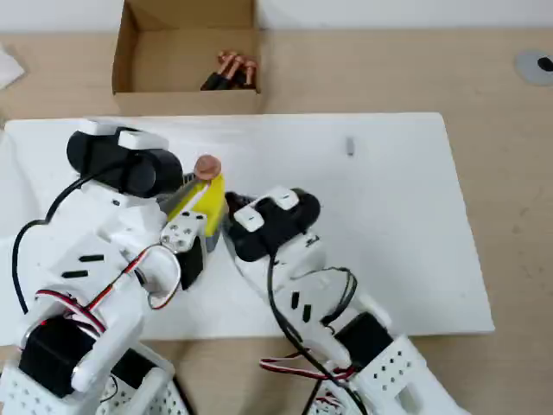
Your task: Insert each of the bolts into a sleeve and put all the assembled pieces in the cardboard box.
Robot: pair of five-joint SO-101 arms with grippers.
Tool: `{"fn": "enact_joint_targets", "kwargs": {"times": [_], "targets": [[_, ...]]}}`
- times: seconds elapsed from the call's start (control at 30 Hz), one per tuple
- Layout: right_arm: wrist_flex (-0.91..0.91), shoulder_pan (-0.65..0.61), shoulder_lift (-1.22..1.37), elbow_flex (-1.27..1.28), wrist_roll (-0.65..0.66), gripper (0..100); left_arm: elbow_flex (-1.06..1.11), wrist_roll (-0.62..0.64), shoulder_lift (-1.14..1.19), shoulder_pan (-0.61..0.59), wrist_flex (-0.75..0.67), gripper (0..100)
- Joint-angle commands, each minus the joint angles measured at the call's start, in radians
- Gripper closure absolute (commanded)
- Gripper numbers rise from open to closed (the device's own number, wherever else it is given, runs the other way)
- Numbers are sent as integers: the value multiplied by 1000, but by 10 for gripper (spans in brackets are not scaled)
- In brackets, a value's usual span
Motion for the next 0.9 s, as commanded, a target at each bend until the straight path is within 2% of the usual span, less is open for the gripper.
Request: {"fn": "enact_joint_targets", "kwargs": {"times": [0.0, 0.2, 0.43, 0.87], "targets": [[-37, -15, -24, -7, -11, 989, -20, 21, -7, 37, 0, 994], [-31, -15, -24, -8, -11, 989, -17, 23, -8, 28, 2, 994], [-29, -15, -24, -8, -11, 989, -17, 25, -2, -81, -86, 994], [-29, -15, -24, -8, -11, 989, 63, 29, -1, -81, -109, 994]]}}
